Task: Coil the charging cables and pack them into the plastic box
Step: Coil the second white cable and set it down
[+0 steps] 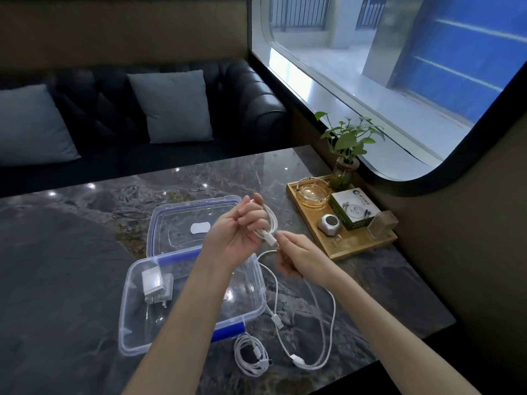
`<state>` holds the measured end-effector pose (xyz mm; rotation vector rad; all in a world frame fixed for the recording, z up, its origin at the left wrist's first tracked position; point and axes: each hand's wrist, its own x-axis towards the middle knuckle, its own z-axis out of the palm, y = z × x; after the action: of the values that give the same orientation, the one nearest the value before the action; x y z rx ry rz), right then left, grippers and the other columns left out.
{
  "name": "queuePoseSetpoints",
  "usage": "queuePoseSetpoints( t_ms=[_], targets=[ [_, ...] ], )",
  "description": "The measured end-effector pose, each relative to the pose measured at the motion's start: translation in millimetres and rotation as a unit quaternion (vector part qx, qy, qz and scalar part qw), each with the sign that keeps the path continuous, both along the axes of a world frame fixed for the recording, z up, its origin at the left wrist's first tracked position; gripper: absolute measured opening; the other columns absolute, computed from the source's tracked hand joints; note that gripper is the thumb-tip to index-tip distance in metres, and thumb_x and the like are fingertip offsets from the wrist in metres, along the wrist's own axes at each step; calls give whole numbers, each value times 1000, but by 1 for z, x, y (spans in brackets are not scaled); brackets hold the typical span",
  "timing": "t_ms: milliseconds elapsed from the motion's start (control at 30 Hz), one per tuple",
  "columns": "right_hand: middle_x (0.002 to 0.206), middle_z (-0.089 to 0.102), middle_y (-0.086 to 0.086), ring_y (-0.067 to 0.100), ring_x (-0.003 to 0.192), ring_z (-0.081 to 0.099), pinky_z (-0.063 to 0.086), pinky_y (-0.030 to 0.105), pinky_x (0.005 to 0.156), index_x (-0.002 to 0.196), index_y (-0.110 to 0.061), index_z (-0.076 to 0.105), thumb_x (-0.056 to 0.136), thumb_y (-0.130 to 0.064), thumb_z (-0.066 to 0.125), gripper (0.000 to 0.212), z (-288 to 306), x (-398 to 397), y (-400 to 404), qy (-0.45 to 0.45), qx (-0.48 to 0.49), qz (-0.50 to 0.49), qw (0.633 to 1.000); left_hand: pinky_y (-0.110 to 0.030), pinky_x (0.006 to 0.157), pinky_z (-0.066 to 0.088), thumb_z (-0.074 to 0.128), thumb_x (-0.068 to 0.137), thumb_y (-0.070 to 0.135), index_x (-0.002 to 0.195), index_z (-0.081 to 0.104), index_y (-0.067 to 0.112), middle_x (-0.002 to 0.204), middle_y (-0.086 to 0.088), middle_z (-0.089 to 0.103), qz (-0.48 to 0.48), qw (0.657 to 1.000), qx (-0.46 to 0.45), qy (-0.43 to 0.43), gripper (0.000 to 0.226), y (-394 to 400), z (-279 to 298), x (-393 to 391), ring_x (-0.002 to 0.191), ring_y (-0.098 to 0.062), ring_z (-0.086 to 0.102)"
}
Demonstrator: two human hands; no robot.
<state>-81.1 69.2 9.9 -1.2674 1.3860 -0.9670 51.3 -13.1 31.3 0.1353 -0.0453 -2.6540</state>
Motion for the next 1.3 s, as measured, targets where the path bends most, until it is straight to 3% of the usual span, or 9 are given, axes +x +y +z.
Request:
queuePoseSetpoints(
  t_ms=[200,367,500,633,833,967,1033,1133,1300],
  targets=[
    [57,50,3,14,39,39,32,24,34,116,-17,57,99,-34,34,33,5,3,5,103,93,94,986,-14,34,33,24,100,23,79,51,6,40,5,44,213,966,-38,-143,38,-15,-2,-9,31,-5,37],
    [58,48,0,10,45,39,34,22,44,108,-14,63,98,-32,38,32,24,13,8,176,100,141,969,-16,42,38,25,101,19,81,50,6,42,4,50,304,866,-217,-331,35,-19,-30,-11,37,-4,42],
    [61,56,-6,4,47,43,35,17,47,93,-11,68,94,-26,49,23,46,13,9,284,-16,151,947,-15,46,40,31,99,18,81,54,11,50,4,54,251,706,-437,-498,30,-5,-51,-2,42,-1,46],
    [50,50,-16,-2,47,47,35,14,48,83,-10,70,91,-23,56,21,58,-2,0,332,-99,85,934,-20,45,37,32,99,19,73,54,12,41,5,52,133,672,-548,-480,34,15,-50,1,38,-4,44],
    [56,54,-4,4,50,41,33,14,51,82,-13,73,81,-22,69,10,43,-30,-7,172,-135,-27,975,-16,34,27,31,94,33,72,56,3,36,7,38,-24,836,-415,-357,46,29,-24,8,31,-5,31],
    [50,56,-14,-1,45,42,32,9,44,98,-6,70,85,-14,62,17,25,-31,-4,58,-92,-67,992,-19,37,30,33,94,30,80,61,3,41,4,42,-68,970,-225,-64,42,20,-20,13,35,-9,32],
    [49,53,-11,0,43,39,31,11,41,104,-12,68,88,-13,58,19,14,-26,-1,34,-59,-61,996,-26,48,31,28,98,24,93,56,-6,52,-4,40,-43,988,-142,49,41,14,-24,14,47,-15,35],
    [51,47,-6,3,41,37,32,15,38,103,-22,67,91,-18,54,18,0,-15,4,60,-5,-9,998,-30,52,37,27,98,26,89,56,-10,51,-9,43,10,995,-84,46,47,5,-28,13,46,-21,39],
    [49,47,-2,11,36,38,33,20,35,102,-12,66,96,-29,46,26,1,9,14,117,69,92,986,-14,33,32,31,98,30,67,50,7,33,3,38,187,972,-41,-140,42,-3,-25,5,27,-5,36]
  ],
)
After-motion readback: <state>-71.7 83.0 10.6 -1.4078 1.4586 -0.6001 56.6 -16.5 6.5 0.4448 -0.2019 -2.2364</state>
